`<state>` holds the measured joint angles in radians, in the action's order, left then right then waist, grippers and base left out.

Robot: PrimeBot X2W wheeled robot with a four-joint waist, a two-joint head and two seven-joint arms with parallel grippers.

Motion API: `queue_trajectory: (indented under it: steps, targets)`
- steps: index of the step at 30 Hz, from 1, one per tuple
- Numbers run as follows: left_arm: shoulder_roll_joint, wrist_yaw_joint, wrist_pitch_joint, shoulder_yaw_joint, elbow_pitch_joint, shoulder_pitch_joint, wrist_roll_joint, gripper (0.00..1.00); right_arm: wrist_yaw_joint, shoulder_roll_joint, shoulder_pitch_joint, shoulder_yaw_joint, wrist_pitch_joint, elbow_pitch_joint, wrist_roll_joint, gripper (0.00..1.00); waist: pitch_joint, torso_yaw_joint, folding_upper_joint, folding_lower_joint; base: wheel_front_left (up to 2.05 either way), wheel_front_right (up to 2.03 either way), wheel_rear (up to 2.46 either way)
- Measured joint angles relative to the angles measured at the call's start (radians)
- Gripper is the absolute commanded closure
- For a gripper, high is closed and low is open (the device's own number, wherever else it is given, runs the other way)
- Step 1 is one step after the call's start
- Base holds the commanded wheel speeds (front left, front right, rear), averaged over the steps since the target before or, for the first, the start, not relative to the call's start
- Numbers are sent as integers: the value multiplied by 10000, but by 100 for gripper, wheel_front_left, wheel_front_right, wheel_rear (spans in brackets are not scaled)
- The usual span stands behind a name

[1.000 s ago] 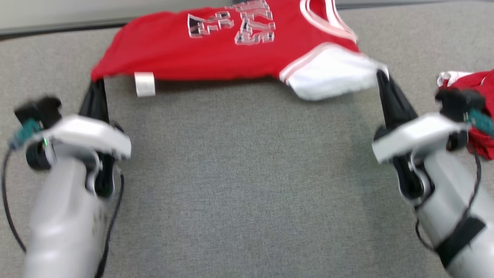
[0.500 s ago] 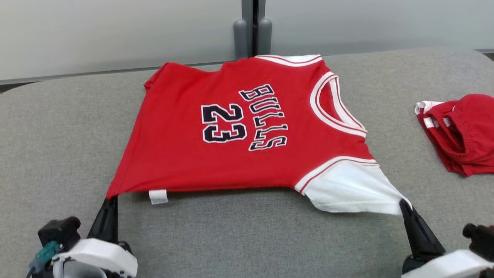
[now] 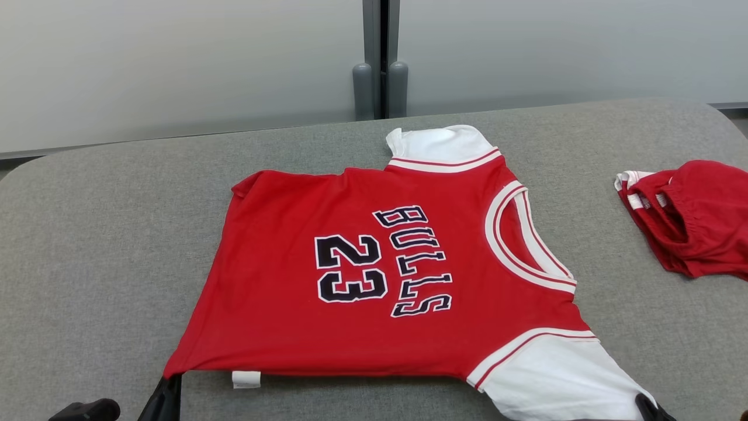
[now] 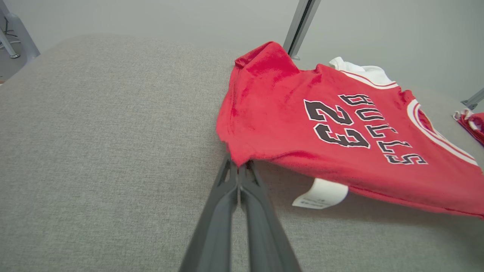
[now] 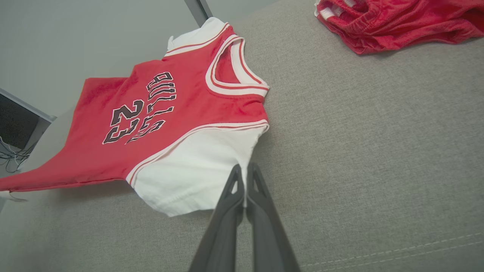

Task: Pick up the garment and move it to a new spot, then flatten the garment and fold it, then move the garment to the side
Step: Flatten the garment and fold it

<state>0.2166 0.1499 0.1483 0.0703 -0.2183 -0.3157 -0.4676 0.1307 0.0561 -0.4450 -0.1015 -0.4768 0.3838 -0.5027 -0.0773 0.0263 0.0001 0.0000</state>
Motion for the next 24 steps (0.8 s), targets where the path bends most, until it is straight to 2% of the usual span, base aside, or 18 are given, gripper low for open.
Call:
queue_trajectory:
  steps: [4, 9, 18, 24]
  targets:
    - [159, 244, 568, 88, -865, -314, 98, 100, 0, -33, -59, -186, -301, 305, -50, 100, -36, -32, 0, 0, 0, 0, 0]
    - [255, 247, 1035, 249, -888, -201, 65, 100, 0, -44, 245, -155, -332, 12, -278, 100, -247, -46, 0, 0, 0, 0, 0]
    - [650, -343, 1739, 322, 228, 1350, -380, 100, 0, -50, 2289, 155, -240, -1147, -184, 100, -1080, -31, 0, 0, 0, 0, 0]
    - [648, -631, 1768, 190, 779, 2364, -848, 100, 0, 86, 3720, 244, 46, -1962, -270, 100, -1656, -67, 0, 0, 0, 0, 0]
